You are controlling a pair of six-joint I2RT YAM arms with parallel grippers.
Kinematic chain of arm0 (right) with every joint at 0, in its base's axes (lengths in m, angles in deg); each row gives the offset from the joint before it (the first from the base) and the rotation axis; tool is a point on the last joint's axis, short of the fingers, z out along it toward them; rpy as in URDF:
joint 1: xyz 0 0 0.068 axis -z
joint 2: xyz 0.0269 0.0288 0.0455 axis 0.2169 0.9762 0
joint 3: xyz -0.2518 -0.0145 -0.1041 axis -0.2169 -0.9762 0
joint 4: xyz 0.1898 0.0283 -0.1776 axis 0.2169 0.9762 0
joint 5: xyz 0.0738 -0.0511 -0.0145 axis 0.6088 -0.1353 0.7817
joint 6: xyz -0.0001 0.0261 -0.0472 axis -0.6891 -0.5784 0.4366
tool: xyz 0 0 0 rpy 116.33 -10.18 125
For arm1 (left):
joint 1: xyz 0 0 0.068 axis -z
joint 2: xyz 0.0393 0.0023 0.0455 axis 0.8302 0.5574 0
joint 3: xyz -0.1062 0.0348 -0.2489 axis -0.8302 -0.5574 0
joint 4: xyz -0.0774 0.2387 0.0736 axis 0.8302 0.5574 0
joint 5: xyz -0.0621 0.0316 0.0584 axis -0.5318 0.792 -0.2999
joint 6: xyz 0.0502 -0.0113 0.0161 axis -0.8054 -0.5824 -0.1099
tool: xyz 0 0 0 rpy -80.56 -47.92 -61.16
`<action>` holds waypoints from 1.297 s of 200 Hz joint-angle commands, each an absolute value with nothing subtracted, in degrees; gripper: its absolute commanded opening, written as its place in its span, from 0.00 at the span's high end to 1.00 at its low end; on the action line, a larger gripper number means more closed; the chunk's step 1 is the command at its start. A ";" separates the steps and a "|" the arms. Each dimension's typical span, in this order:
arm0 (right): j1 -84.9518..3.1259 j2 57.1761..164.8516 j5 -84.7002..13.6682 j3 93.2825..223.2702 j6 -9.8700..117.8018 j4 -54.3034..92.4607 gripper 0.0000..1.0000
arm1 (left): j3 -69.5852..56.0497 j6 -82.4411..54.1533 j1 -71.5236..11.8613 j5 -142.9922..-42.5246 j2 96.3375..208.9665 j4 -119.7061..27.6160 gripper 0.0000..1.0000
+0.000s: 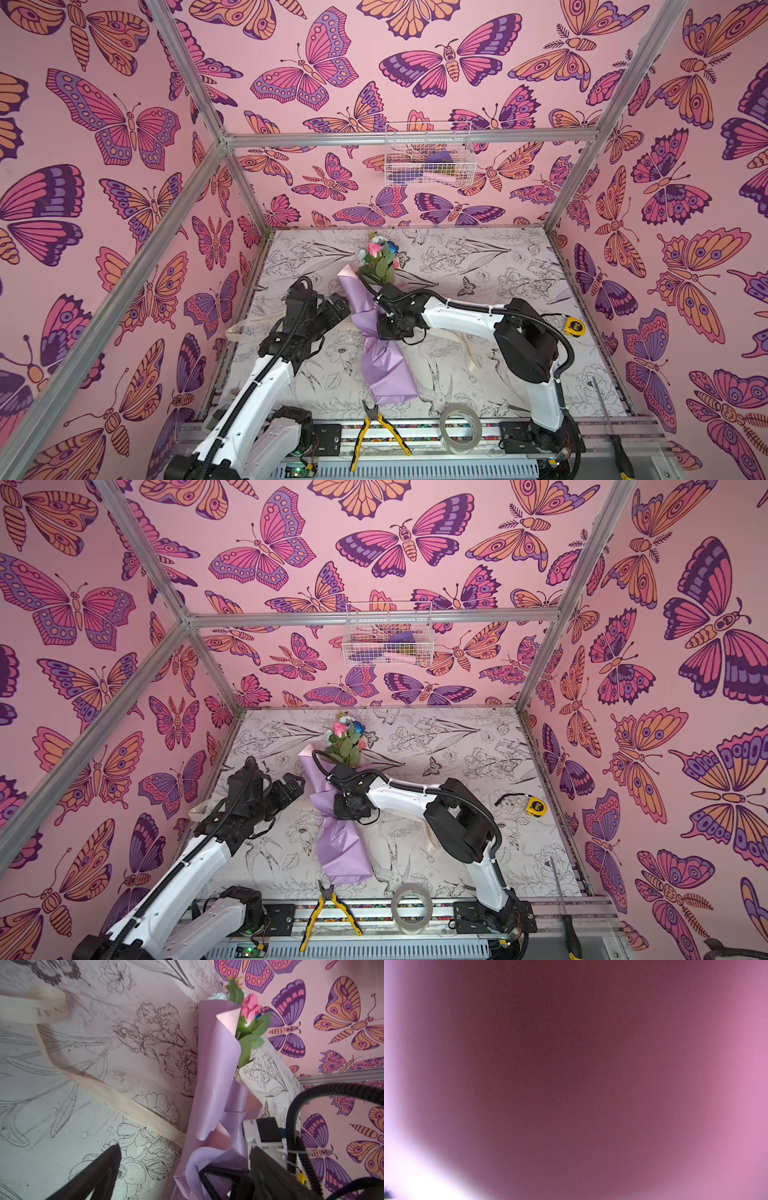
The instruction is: Tie the bouquet of fake flowers
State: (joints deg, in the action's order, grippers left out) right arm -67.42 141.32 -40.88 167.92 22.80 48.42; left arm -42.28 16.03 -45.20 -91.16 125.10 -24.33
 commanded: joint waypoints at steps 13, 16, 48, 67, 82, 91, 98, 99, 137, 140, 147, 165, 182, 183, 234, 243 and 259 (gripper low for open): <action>-67.20 143.55 -45.07 169.97 22.18 49.56 1.00 | -46.83 17.39 -43.46 -100.60 127.94 -29.61 0.00; -67.12 143.66 -45.39 169.97 22.14 49.69 1.00 | -47.16 17.37 -43.11 -101.06 128.35 -30.18 0.00; -65.32 144.50 -46.05 168.89 21.44 49.79 0.99 | -48.45 16.23 -38.02 -103.28 133.67 -33.18 0.00; -64.34 144.33 -47.00 168.43 21.78 49.86 0.97 | -48.13 15.94 -35.42 -103.40 138.22 -35.27 0.00; -63.67 144.35 -46.58 168.30 22.14 49.90 0.97 | -46.93 15.46 -33.47 -103.22 142.14 -37.02 0.01; -63.21 144.55 -46.51 168.38 22.40 50.14 0.97 | -45.76 15.14 -32.49 -103.28 145.65 -37.71 0.04; -62.83 144.67 -46.45 168.28 22.68 50.32 0.96 | -44.71 14.96 -31.71 -103.42 147.72 -38.39 0.06; -62.77 144.67 -46.49 168.25 22.70 50.42 0.97 | -44.56 14.91 -31.61 -103.47 148.01 -38.44 0.07; -59.71 143.49 -46.42 166.51 23.97 51.10 0.96 | -40.31 14.95 -28.41 -101.17 157.25 -41.27 0.20; -59.47 143.32 -46.37 166.39 24.09 51.16 0.96 | -39.99 15.00 -28.29 -101.08 157.96 -41.66 0.21; -59.06 142.96 -46.42 166.21 24.43 51.30 0.95 | -39.24 15.19 -28.17 -101.27 159.30 -42.23 0.26; -58.25 141.91 -46.14 165.69 25.07 51.66 0.93 | -38.00 15.83 -28.03 -102.43 162.15 -44.18 0.42; -58.02 141.02 -45.59 165.18 25.51 51.82 0.85 | -37.55 16.16 -27.91 -102.10 163.75 -44.81 0.60; -57.99 140.96 -45.58 165.20 25.56 51.87 0.84 | -37.50 16.17 -27.91 -102.01 163.80 -44.81 0.61; -57.97 134.32 -45.79 162.64 28.07 53.50 0.44 | -38.73 16.37 -27.91 -100.87 164.99 -44.56 0.95; -57.97 132.51 -45.94 162.02 28.63 54.05 0.39 | -38.74 16.12 -27.91 -100.96 165.16 -44.47 0.97; -58.01 129.05 -45.84 160.81 29.42 55.04 0.34 | -38.61 15.77 -27.91 -101.03 165.30 -44.12 0.98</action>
